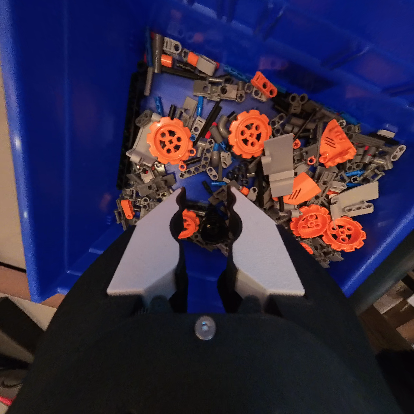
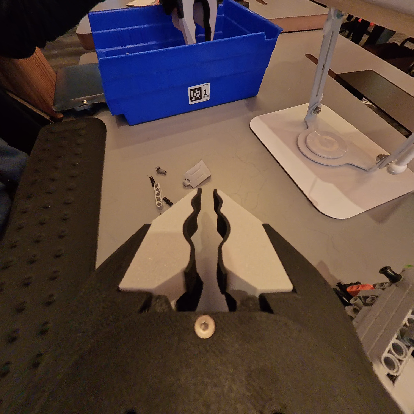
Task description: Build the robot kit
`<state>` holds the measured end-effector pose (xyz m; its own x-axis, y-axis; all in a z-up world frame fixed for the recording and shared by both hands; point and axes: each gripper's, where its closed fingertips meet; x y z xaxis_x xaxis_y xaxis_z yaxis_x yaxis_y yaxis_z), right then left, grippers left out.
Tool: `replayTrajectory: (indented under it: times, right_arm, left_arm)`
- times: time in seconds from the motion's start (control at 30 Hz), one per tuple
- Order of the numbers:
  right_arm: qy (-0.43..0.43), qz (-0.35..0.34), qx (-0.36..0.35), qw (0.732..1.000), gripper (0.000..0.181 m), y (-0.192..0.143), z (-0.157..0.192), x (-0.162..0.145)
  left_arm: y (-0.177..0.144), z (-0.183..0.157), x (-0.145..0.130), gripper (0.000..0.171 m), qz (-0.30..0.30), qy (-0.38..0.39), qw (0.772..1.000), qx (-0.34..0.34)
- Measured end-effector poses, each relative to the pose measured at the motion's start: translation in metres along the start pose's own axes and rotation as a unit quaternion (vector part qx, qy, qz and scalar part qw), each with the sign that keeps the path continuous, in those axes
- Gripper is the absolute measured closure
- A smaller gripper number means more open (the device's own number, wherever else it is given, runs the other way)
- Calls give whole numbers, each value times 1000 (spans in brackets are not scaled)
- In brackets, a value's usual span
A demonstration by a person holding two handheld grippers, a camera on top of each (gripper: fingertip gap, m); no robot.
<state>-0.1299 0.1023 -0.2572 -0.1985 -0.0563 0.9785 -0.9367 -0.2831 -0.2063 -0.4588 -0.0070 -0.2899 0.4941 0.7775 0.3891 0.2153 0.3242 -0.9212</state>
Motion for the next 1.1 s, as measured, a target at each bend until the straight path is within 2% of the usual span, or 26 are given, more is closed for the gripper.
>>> replayTrajectory:
  times: [0.47, 0.6, 0.8, 0.9, 1.1]
  right_arm:
    - [10, 1, -2, 1000, 174, -1, -2, -2]
    - [15, 2, -1, 1000, 173, 0, -3, -4]
    - [19, 3, -2, 1000, 173, 0, -4, -6]
    - [21, 4, -2, 1000, 173, 0, -5, -7]
    - [22, 3, -1, 1000, 173, 0, -5, -7]
  left_arm:
    - [-14, 21, 7, 137, -22, -2, 999, 27]
    - [-5, 25, 4, 137, -11, 4, 1000, 22]
    - [13, 27, 19, 133, -17, 37, 999, 18]
    - [22, 28, 21, 128, 4, 40, 999, 15]
    - [40, 29, 19, 139, 29, 52, 998, 11]
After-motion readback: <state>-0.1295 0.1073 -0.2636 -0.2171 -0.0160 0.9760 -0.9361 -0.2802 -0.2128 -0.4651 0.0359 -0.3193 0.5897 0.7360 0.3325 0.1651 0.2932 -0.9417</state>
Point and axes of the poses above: each gripper's, where its closed fingertips meet, y out along the fingers, x out of its top, z = x × y across the jaws, and after that the axes turned 14 degrees about -z, right-handed
